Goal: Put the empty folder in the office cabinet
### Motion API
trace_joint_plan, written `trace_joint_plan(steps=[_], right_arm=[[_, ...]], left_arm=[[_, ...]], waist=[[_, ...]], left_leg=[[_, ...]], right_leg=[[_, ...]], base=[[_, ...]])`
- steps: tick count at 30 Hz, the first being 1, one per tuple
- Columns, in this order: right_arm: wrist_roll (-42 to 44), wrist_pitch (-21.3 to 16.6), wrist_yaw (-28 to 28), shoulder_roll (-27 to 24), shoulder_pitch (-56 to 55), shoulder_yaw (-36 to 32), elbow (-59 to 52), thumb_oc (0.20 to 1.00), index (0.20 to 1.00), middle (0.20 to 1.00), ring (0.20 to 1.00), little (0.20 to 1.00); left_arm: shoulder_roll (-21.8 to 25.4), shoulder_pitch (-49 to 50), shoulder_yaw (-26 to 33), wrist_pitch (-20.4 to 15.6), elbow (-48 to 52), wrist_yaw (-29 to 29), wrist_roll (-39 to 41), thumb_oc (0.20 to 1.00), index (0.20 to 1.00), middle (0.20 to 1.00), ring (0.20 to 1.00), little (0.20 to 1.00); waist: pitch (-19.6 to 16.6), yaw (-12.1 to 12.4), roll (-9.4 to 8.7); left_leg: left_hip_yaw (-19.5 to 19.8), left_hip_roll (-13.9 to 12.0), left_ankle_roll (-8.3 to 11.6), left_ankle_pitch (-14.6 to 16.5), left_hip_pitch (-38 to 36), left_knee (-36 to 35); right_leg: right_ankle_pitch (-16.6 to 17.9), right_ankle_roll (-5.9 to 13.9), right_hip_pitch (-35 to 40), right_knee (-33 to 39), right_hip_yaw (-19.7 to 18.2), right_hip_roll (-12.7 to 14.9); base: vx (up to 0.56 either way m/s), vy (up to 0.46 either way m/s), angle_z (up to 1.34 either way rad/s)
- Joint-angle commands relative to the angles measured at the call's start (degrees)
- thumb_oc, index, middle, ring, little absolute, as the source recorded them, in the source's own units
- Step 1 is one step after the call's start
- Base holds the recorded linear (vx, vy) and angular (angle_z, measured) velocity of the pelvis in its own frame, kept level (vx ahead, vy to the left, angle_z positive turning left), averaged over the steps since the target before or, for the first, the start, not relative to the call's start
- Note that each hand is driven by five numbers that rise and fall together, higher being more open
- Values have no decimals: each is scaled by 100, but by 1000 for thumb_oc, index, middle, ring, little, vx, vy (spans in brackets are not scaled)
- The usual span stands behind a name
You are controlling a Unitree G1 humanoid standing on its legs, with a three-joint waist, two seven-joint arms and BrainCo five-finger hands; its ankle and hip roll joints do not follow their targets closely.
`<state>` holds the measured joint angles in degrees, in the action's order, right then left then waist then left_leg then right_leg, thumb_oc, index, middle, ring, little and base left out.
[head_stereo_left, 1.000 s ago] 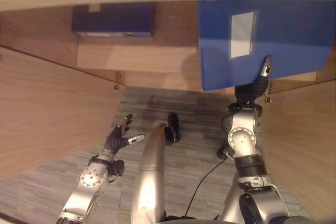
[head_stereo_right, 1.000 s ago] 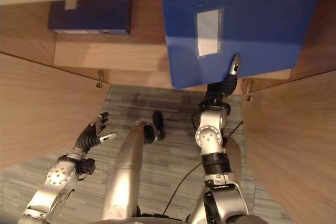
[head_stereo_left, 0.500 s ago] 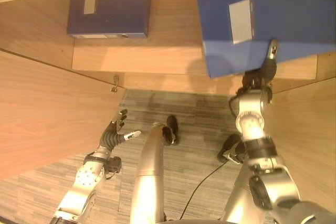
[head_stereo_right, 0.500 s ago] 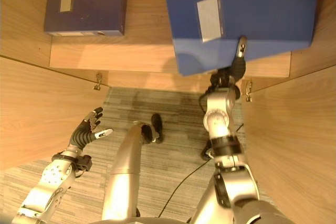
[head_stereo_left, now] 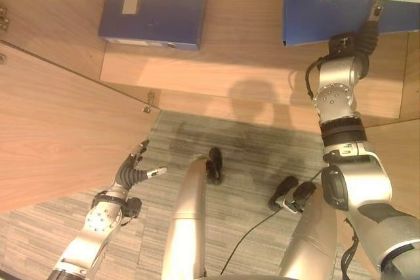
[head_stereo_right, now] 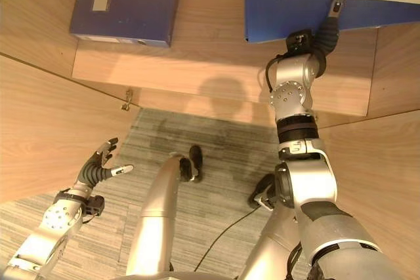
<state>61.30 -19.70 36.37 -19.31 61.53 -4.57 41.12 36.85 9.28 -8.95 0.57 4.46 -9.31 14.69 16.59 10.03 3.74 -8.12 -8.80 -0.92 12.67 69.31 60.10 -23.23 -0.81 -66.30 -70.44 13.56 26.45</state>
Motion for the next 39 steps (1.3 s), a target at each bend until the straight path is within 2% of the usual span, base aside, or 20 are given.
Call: trace_joint_plan(steps=[1,5,10,11,12,13,24,29,30,31,33,34,35,39], right_arm=[[-156,-142,-40,-400,592,15,-48,200,200,200,200,200],[9,-76,-123,-384,792,107,368,200,200,200,200,200],[90,-105,-312,-234,737,208,167,200,200,200,200,200],[99,-108,-325,-229,712,207,151,464,464,464,464,464],[155,-122,-409,-201,665,220,105,934,934,934,934,934],[199,-133,-490,-189,630,237,99,1000,1000,1000,1000,1000],[924,-37,-1541,-193,451,381,285,1000,1000,1000,1000,1000],[961,49,-1693,-400,441,472,435,1000,1000,1000,1000,1000],[765,228,-1681,-608,420,613,547,1000,1000,1000,1000,1000],[756,249,-1681,-628,441,622,565,1000,1000,1000,1000,1000],[-98,971,-1706,-1252,437,1087,987,1000,1000,1000,1000,1000],[-977,1546,-2016,-1752,472,1643,1115,1000,1000,1000,1000,1000],[-1441,1800,-2313,-2013,459,1992,1071,1000,1000,1000,1000,1000],[-1706,1942,-2695,-2300,325,2305,961,1000,1000,1000,1000,1000]], left_arm=[[155,28,47,-150,251,-132,-141,1000,1000,1000,1000,1000],[187,-14,-8,-162,253,-193,-116,1000,1000,1000,1000,1000],[195,-29,-36,-177,249,-175,-107,1000,1000,1000,1000,1000],[195,-23,-37,-180,245,-174,-107,1000,1000,1000,1000,1000],[198,-32,-28,-187,255,-168,-102,1000,1000,1000,1000,1000],[203,-42,-35,-194,251,-153,-95,1000,1000,1000,1000,1000],[252,-203,-72,-288,219,32,38,1000,1000,1000,1000,1000],[278,-268,-62,-324,184,74,110,1000,1000,1000,1000,1000],[289,-268,-42,-317,155,89,126,1000,1000,1000,1000,1000],[273,-277,-49,-319,154,92,127,1000,1000,1000,1000,1000],[330,-282,10,-295,136,164,109,1000,1000,1000,1000,1000],[351,-217,139,-299,159,261,-12,1000,1000,1000,1000,1000],[378,-177,242,-307,240,327,-93,1000,1000,1000,1000,1000],[428,-91,346,-301,309,431,-162,1000,1000,1000,1000,1000]], waist=[[-9,109,46],[9,169,90],[58,221,137],[53,217,136],[58,226,145],[63,231,148],[113,338,196],[113,337,188],[118,316,149],[118,316,162],[145,212,57],[169,116,-20],[190,57,-51],[203,1,-90]], left_leg=[[348,109,-72,602,46,-41],[352,103,-70,607,44,-34],[337,121,-67,606,40,-61],[337,124,-67,605,35,-64],[326,127,-65,603,24,-79],[321,132,-64,601,11,-86],[274,99,-50,636,-54,-39],[253,93,-34,630,-92,-90],[241,90,-31,626,-87,-95],[237,93,-32,624,-84,-98],[228,53,-27,614,-60,-103],[221,24,-25,610,-44,-101],[213,1,-18,606,-37,-102],[204,-28,0,602,-26,-117]], right_leg=[[55,-167,246,612,-87,-170],[57,-149,253,614,-68,-164],[72,-121,279,651,-51,-157],[73,-120,283,653,-50,-155],[64,-116,286,650,-53,-150],[63,-116,288,653,-58,-152],[38,-95,319,650,-61,-105],[63,-57,348,711,-59,-86],[78,-54,339,720,-59,-91],[80,-53,331,719,-64,-88],[116,-60,296,740,-74,-107],[143,-75,262,764,-84,-137],[162,-78,251,784,-82,-152],[189,-80,245,819,-61,-171]], base=[[0,0,0],[0,0,0],[0,0,0],[0,0,0],[0,0,0],[0,0,0],[5,0,0],[0,0,0],[0,0,0],[0,0,0],[0,0,0],[-33,-19,4],[-31,-19,1],[-5,-1,-1]])
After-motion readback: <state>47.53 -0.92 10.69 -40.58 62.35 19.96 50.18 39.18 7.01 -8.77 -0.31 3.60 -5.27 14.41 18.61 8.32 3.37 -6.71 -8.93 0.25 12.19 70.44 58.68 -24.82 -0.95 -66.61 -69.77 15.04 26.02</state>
